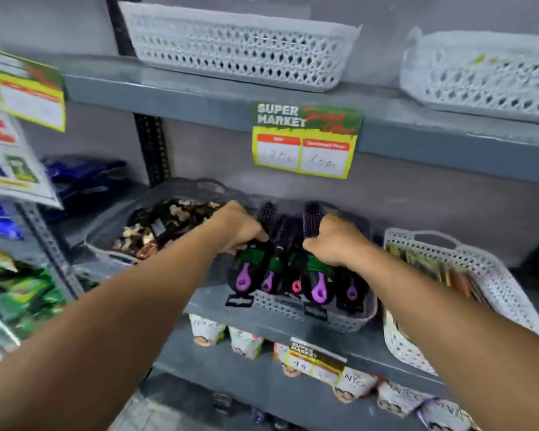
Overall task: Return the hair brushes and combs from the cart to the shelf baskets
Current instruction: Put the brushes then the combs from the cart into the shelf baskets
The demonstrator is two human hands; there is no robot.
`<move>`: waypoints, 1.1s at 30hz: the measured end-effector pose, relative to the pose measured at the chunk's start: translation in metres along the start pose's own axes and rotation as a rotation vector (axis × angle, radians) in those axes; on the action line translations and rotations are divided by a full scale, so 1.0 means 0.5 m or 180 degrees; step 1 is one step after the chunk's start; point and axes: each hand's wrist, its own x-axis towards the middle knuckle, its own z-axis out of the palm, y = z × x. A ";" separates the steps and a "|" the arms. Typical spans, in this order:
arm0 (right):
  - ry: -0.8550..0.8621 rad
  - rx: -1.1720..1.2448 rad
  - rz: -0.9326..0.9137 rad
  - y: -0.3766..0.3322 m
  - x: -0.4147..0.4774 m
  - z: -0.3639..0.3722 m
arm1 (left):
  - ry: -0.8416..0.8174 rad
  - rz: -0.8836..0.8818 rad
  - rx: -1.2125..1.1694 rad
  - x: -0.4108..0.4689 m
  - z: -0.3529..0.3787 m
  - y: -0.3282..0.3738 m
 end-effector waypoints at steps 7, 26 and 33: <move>0.0213 -0.0168 0.0363 0.061 0.080 -0.013 | -0.0226 0.0307 0.0166 0.073 0.113 0.089; -0.0186 -0.0025 0.1001 0.135 0.176 0.158 | -0.0054 -0.0014 0.0745 0.151 0.266 0.034; -0.0123 -0.0067 0.1043 0.134 0.175 0.163 | 0.0098 0.0179 0.0727 0.132 0.263 0.019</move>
